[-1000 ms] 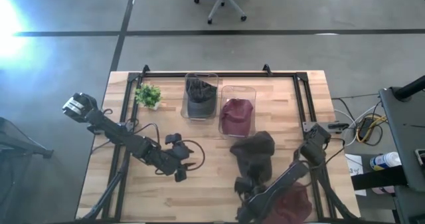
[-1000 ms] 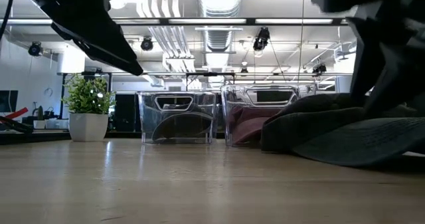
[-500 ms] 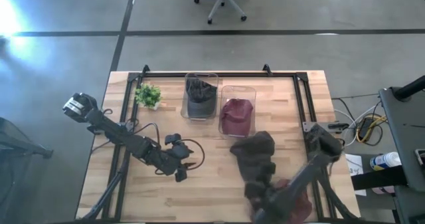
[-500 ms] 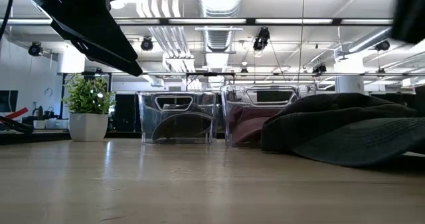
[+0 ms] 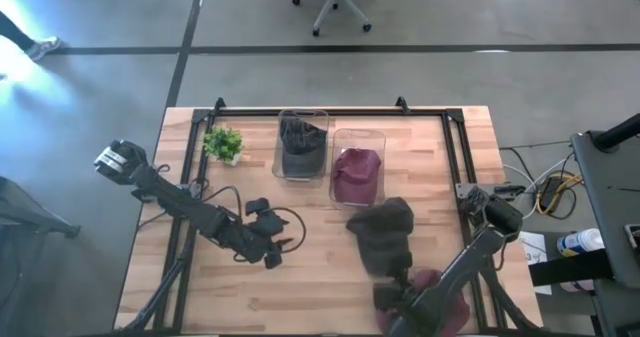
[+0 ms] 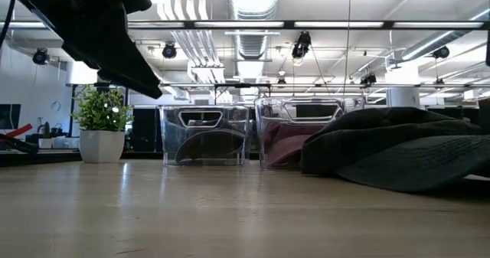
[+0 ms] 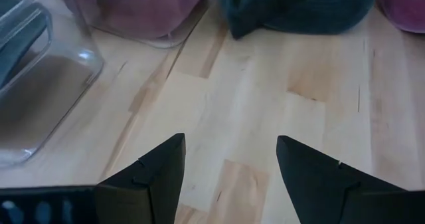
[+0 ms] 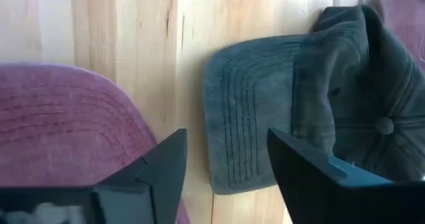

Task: Pick & Place hat
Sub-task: Put the black cap into the left transparent bin

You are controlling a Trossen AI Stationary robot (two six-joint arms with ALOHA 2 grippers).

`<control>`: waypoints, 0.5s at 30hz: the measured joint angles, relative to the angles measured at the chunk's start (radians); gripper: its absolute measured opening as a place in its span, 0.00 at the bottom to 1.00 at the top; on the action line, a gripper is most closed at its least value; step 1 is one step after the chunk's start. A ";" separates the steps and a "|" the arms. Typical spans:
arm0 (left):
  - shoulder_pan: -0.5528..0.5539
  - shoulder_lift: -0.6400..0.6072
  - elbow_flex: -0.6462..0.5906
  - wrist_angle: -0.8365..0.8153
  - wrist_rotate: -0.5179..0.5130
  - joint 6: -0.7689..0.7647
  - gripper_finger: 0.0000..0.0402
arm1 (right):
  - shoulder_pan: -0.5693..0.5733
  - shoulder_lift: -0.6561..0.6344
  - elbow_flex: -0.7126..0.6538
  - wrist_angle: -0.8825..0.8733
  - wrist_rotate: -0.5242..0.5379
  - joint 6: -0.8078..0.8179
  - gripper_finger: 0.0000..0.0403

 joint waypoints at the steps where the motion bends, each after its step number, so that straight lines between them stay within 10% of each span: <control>1: 0.000 0.000 -0.004 0.001 -0.003 -0.007 0.58 | 0.000 0.000 -0.008 0.001 -0.002 -0.003 0.53; 15: 0.000 0.000 -0.031 0.020 -0.042 -0.035 0.58 | -0.012 -0.001 -0.233 0.132 0.002 -0.039 0.56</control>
